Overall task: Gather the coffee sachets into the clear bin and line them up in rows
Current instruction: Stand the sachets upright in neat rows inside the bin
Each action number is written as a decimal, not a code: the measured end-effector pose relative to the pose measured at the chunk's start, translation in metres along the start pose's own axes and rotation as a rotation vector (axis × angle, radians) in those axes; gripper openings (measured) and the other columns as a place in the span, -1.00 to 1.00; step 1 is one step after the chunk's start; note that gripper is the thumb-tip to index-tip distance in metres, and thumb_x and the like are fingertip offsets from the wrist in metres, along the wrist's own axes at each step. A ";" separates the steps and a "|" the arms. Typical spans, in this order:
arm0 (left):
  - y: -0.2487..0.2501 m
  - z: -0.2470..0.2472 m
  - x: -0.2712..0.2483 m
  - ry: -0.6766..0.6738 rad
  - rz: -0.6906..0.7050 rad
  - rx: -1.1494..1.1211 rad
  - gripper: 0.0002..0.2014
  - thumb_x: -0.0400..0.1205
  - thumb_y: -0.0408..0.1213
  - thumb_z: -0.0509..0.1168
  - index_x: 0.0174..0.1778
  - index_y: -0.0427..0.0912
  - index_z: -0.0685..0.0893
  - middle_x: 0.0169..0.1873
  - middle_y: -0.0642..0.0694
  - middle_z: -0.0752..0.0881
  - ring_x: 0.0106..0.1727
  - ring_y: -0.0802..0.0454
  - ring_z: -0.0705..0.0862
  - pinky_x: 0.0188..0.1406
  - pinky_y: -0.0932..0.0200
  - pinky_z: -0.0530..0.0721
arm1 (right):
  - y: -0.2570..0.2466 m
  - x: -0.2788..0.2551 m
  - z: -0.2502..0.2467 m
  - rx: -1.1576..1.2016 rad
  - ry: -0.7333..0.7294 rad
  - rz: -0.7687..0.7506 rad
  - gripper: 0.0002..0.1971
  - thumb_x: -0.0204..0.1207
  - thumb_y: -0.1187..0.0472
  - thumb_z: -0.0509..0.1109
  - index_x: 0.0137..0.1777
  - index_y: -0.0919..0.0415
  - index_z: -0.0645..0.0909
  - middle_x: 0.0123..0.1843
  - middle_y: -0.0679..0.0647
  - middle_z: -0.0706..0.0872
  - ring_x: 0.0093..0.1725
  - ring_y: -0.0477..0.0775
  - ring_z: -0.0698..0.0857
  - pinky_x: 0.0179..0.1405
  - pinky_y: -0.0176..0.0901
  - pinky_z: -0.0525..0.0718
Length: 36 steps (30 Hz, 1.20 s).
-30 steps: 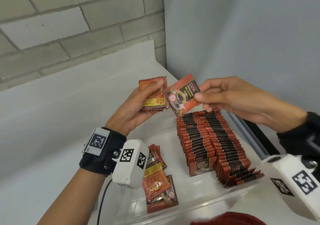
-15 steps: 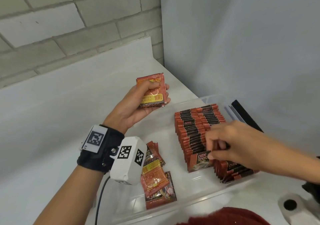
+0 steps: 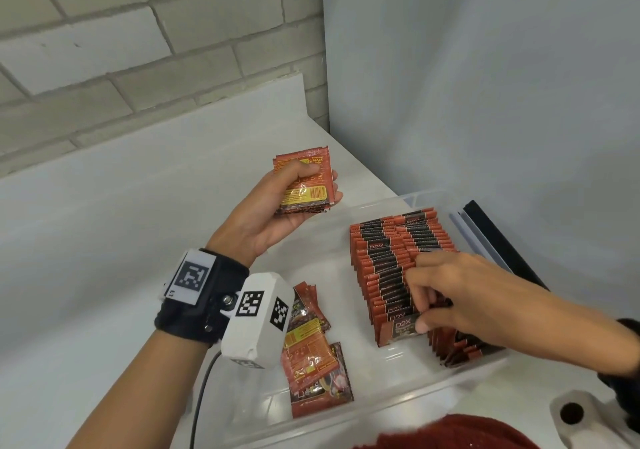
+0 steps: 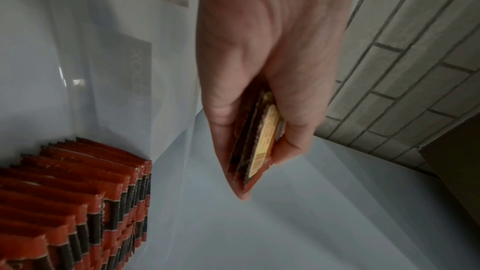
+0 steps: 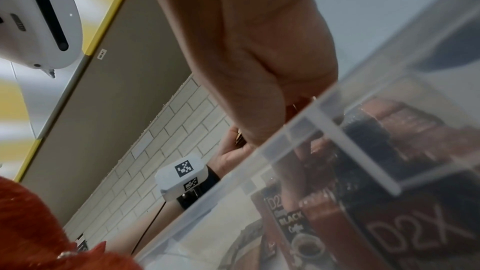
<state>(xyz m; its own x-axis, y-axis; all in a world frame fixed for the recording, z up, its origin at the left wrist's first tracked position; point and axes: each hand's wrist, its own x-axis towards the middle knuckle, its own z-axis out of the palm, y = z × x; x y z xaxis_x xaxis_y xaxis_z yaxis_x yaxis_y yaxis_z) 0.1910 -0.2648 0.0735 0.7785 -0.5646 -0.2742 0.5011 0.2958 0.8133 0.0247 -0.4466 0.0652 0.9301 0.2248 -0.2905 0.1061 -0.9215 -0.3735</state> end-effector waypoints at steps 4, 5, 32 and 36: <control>0.000 0.000 0.001 0.004 0.000 -0.015 -0.83 0.59 -0.39 0.26 0.08 -0.31 0.59 -0.27 -0.19 0.80 -0.22 -0.03 0.81 -0.24 0.12 0.78 | 0.001 0.000 0.000 0.014 -0.006 0.010 -0.73 0.48 -0.02 0.49 -0.29 -0.13 0.42 -0.12 -0.31 0.48 -0.05 -0.40 0.45 -0.11 -0.45 0.41; 0.000 0.000 0.001 0.005 0.000 -0.015 -0.83 0.60 -0.40 0.26 0.08 -0.31 0.59 -0.28 -0.18 0.80 -0.22 -0.03 0.81 -0.23 0.12 0.78 | 0.001 0.000 0.000 0.024 -0.005 0.014 -0.73 0.48 -0.01 0.49 -0.29 -0.13 0.42 -0.11 -0.30 0.49 -0.04 -0.38 0.46 -0.09 -0.45 0.44; -0.002 -0.010 0.004 -0.206 0.074 0.119 -0.61 0.29 -0.24 0.59 0.04 -0.06 0.75 -0.01 -0.15 0.79 -0.01 -0.07 0.79 -0.08 0.06 0.78 | -0.019 0.084 -0.064 0.832 0.297 0.048 -0.86 0.46 0.18 0.54 -0.07 0.22 0.69 -0.32 -0.03 0.77 -0.38 -0.20 0.64 -0.39 -0.38 0.58; -0.003 -0.009 0.004 -0.178 0.010 0.111 -0.35 0.35 0.24 0.37 0.22 -0.14 0.70 0.08 -0.22 0.76 0.07 -0.09 0.75 0.00 0.07 0.75 | -0.016 0.079 -0.073 0.972 0.366 -0.009 -0.93 0.48 0.30 0.50 -0.12 0.26 0.66 -0.37 0.02 0.76 -0.39 -0.11 0.72 -0.38 -0.36 0.66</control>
<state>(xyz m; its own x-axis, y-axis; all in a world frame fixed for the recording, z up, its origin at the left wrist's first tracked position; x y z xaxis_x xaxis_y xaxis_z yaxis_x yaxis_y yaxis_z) 0.1962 -0.2611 0.0656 0.6995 -0.6919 -0.1790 0.4412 0.2210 0.8698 0.1219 -0.4370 0.1132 0.9978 -0.0297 -0.0595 -0.0647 -0.2313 -0.9707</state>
